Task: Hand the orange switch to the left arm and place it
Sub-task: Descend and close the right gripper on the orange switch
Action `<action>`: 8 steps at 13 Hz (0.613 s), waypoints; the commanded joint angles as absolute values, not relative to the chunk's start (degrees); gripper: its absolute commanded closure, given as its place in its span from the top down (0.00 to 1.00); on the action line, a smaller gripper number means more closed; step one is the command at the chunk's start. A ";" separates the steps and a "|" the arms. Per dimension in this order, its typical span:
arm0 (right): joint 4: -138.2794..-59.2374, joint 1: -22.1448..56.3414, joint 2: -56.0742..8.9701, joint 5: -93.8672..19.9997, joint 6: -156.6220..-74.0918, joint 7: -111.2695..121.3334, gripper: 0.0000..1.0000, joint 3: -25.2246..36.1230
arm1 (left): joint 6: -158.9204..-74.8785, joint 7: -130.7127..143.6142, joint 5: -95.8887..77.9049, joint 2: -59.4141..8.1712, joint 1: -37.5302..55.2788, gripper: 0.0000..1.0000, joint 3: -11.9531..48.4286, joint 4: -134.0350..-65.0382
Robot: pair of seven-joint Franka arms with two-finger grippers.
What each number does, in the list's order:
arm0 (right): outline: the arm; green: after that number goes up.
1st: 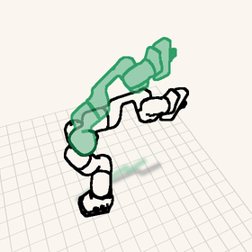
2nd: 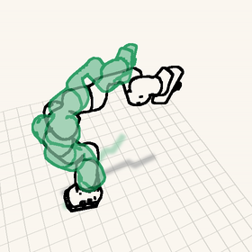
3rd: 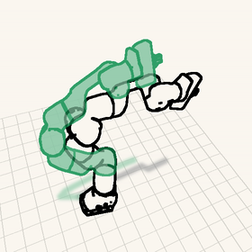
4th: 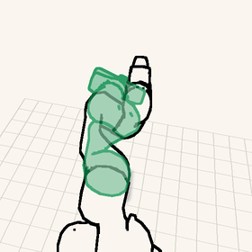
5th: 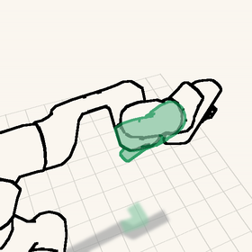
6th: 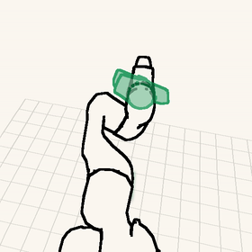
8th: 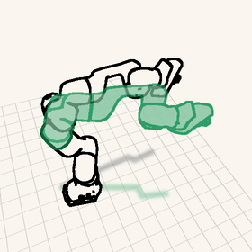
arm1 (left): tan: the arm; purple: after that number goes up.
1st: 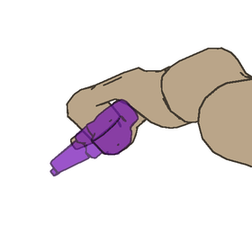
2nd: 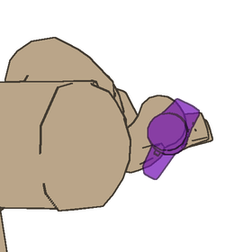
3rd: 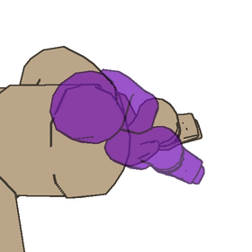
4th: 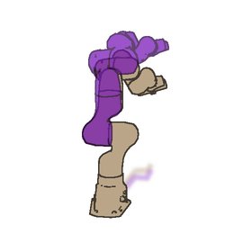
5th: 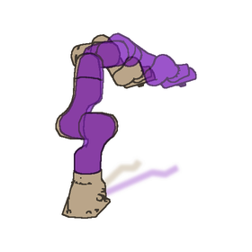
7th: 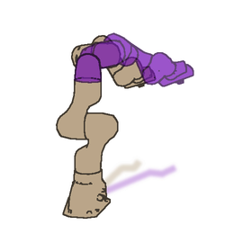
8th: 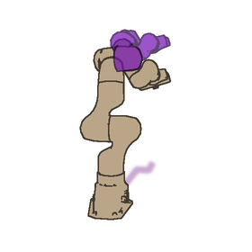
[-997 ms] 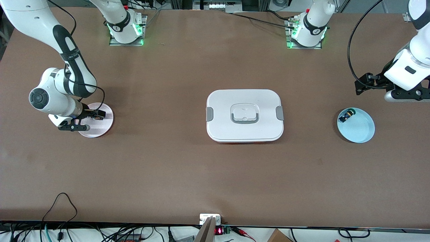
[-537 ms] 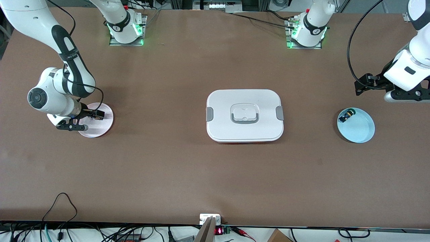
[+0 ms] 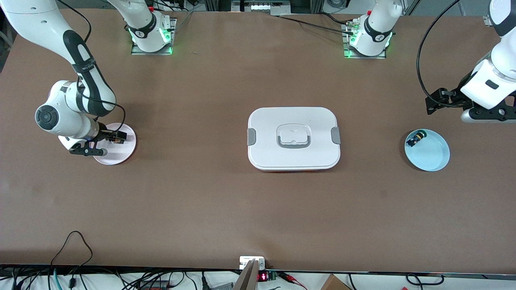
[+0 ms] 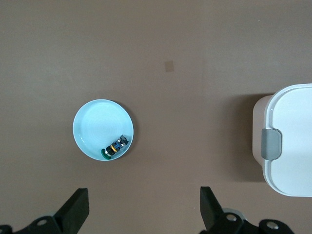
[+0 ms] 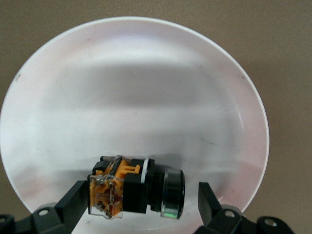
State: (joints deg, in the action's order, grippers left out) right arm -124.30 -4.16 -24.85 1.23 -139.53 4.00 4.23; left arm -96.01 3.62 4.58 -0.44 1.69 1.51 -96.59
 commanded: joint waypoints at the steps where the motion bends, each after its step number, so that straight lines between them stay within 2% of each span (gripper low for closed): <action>1: -125.33 -4.13 -24.08 1.93 -140.27 2.55 0.99 3.96 | -96.06 3.16 3.78 -0.88 1.93 1.00 1.41 -95.71; 2: -125.33 -4.22 -24.08 1.93 -140.27 2.55 0.92 3.96 | -96.06 3.16 3.78 -0.88 1.93 1.00 1.41 -95.71; 3: -125.33 -4.22 -24.08 1.93 -140.27 2.72 0.77 3.96 | -96.06 3.16 3.78 -0.97 1.85 1.00 1.41 -95.71; 4: -125.33 -4.22 -24.00 2.02 -140.10 3.42 0.55 3.96 | -96.06 3.16 3.78 -0.97 1.93 1.00 1.41 -95.71; 6: -125.42 -4.22 -23.99 2.20 -140.01 4.47 0.25 3.96 | -96.06 3.16 3.78 -0.88 1.93 1.00 1.41 -95.71; 7: -125.42 -4.22 -23.91 2.20 -139.92 5.09 0.18 3.96 | -96.06 3.16 3.78 -0.88 1.85 1.00 1.41 -95.71; 8: -125.33 -4.22 -23.91 2.20 -140.01 5.36 0.15 3.96 | -96.06 3.16 3.78 -0.88 1.85 1.00 1.41 -95.71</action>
State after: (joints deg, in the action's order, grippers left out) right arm -124.30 -4.14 -24.76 1.38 -139.52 4.60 4.20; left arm -96.02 3.62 4.58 -0.46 1.75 1.51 -96.59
